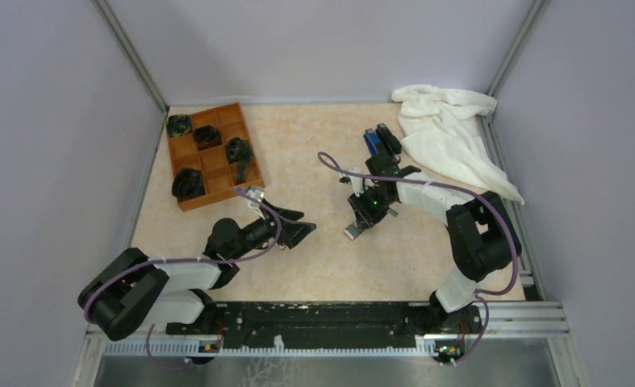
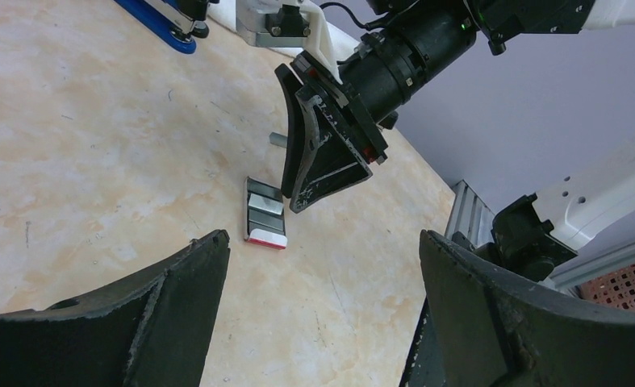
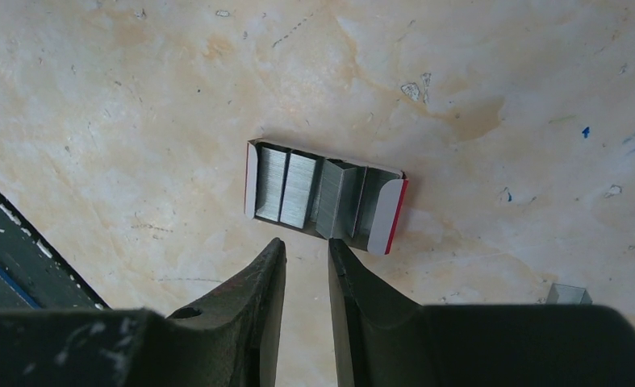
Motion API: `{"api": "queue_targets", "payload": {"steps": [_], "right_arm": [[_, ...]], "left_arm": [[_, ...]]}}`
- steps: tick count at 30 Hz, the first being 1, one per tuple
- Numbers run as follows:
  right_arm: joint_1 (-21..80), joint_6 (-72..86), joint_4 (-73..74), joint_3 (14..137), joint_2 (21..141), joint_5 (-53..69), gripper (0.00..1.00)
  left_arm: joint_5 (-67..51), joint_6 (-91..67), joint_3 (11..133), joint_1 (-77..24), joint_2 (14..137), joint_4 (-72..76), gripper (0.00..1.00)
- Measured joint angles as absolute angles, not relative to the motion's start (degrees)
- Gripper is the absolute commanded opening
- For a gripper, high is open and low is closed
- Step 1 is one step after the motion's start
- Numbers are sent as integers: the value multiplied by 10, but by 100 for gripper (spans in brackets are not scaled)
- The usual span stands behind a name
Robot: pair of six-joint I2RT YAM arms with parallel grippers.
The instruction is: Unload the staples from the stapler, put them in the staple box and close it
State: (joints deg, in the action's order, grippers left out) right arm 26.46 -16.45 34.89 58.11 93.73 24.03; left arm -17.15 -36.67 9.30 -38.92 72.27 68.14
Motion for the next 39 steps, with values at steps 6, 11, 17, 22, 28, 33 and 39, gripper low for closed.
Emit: {"api": "queue_targets", "payload": {"steps": [6,11,17,22,28,33,39], "right_arm": [[265,-163,344,582,955,238,26],[265,-163,342,582,968,234,26],[265,-162,338,582,968,232,25],[265,-162,336,582,968,232,18],[265,-161,335,582,968,232,12],[265,-162,334,582,968,232,7],[265,-160,333,582,966,234,1]], "left_arm": [[-173,-367,93,-389,724,682,92],[-176,-368,93,-389,734,689,92],[-177,-369,93,-389,741,699,92],[-178,-369,93,-389,741,704,92],[-179,-369,93,-389,741,707,92],[-180,-369,93,-389,741,707,92],[-180,-369,93,-389,741,707,92]]}}
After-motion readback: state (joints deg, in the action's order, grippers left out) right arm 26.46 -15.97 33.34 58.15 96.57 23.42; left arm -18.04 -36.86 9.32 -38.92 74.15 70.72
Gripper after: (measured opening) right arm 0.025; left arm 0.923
